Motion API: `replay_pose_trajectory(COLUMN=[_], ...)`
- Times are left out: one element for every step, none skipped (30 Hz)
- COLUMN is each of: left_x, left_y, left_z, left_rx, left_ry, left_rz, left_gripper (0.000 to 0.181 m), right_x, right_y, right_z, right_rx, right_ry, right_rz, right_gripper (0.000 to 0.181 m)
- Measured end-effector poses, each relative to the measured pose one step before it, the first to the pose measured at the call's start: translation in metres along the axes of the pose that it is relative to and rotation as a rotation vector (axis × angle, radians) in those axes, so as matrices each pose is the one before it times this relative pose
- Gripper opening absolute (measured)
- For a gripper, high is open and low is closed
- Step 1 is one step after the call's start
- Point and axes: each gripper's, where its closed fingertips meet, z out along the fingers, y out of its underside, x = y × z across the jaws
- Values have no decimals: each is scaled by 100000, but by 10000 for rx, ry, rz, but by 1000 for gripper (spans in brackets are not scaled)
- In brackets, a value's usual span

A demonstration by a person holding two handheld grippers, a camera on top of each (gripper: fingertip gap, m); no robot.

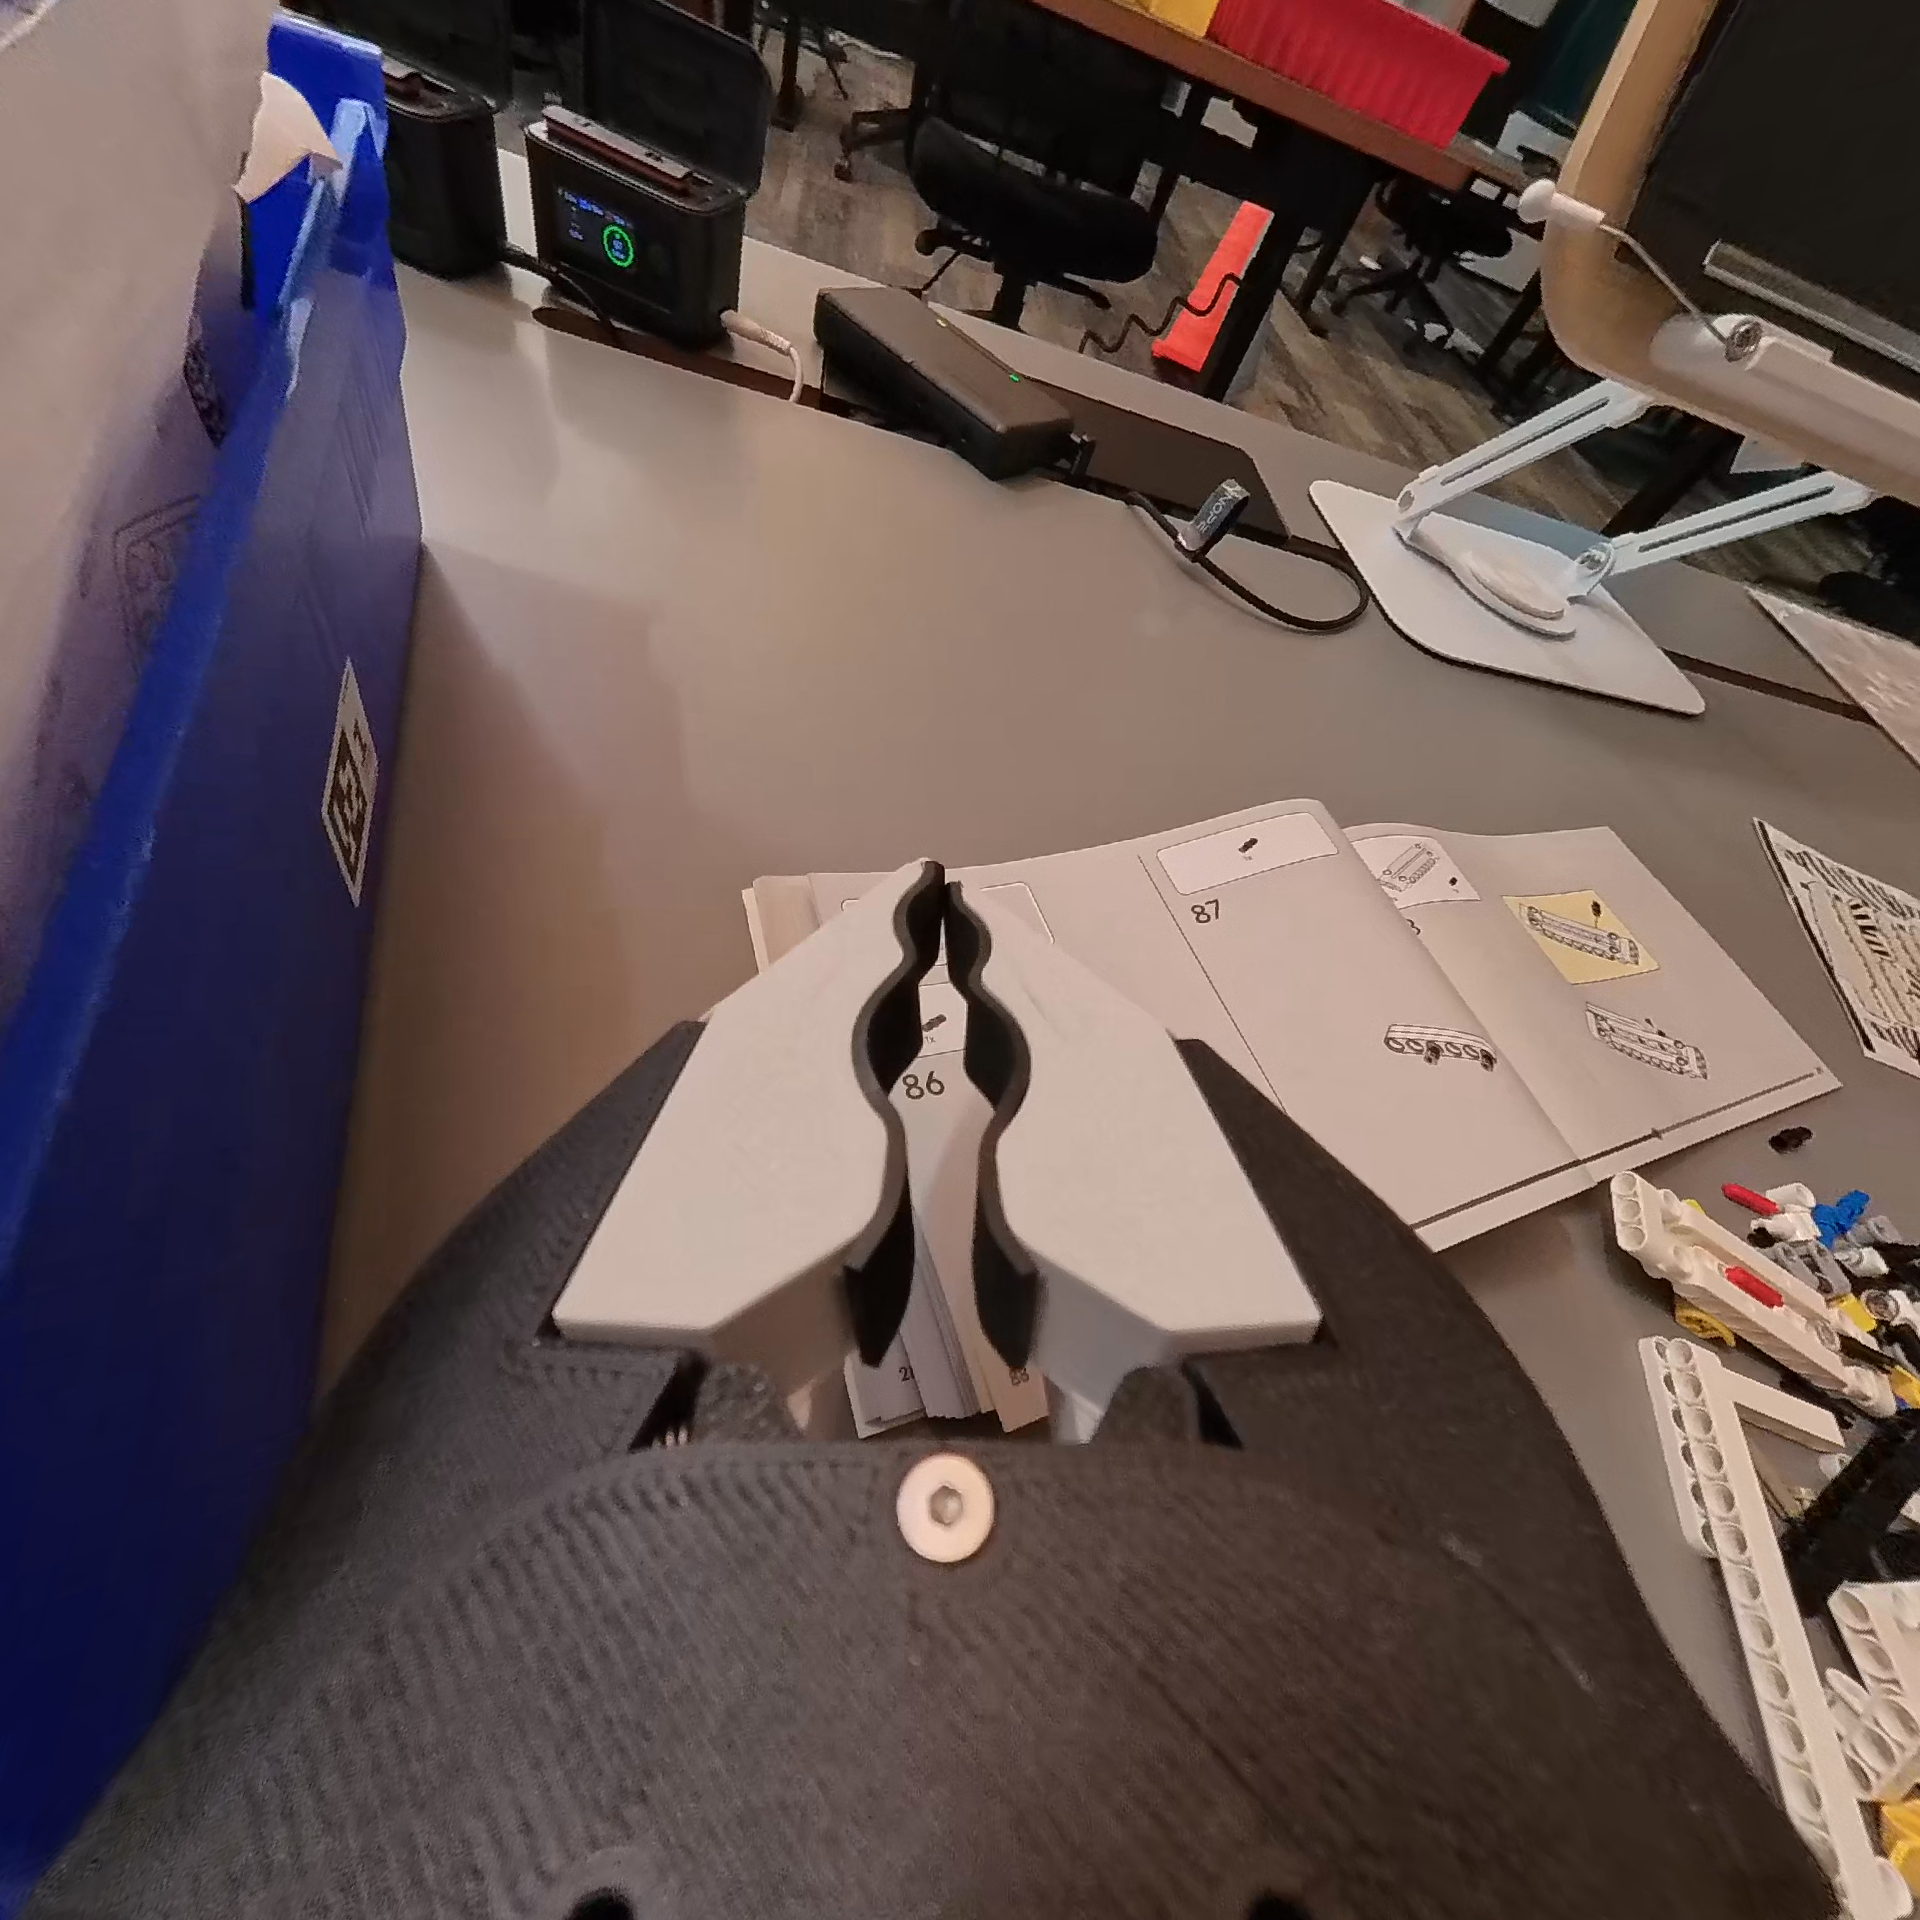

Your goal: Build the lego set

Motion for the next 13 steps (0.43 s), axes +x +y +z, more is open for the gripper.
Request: replay_pose_trajectory(left_x=[-15,-2,21,12,43,49,79,15,-10,-27,-9,-20,-4], left_y=[10,7,25,42,21,43,57,18,-15,-37,-10,-11,7], left_z=[3,12,27,26,29,25,34,21,-24,-22,-19,-5,11], left_rx=[0,-11,-19,-23,-17,-32,-37,-13,14,23,17,2,-4], left_ry=[22,16,9,2,10,20,58,20,6,9,22,15,19], left_rz=[-33,-16,0,8,17,-2,-17,-20,-16,-27,-38,-30,-18], left_gripper=[0,0,0,0,0,0,0,0,0,0,0,0,0], right_x=[-355,-210,-5,64,77,52,47,59,112,49,104,132,26], right_y=[1050,1062,919,635,404,309,368,404,385,317,233,129,51], right_z=[204,251,243,201,178,185,215,231,223,175,102,53,19], right_rx=[-713,-709,-597,-406,-281,-229,-261,-291,-274,-227,-158,-81,-33], right_ry=[-180,-56,103,156,156,104,46,6,17,-37,7,49,-8], right_rz=[-54,-74,-99,-125,-98,-36,55,117,146,127,109,85,38], right_gripper=[25,28,30,28,25,21,15,13,16,18,20,23,23])
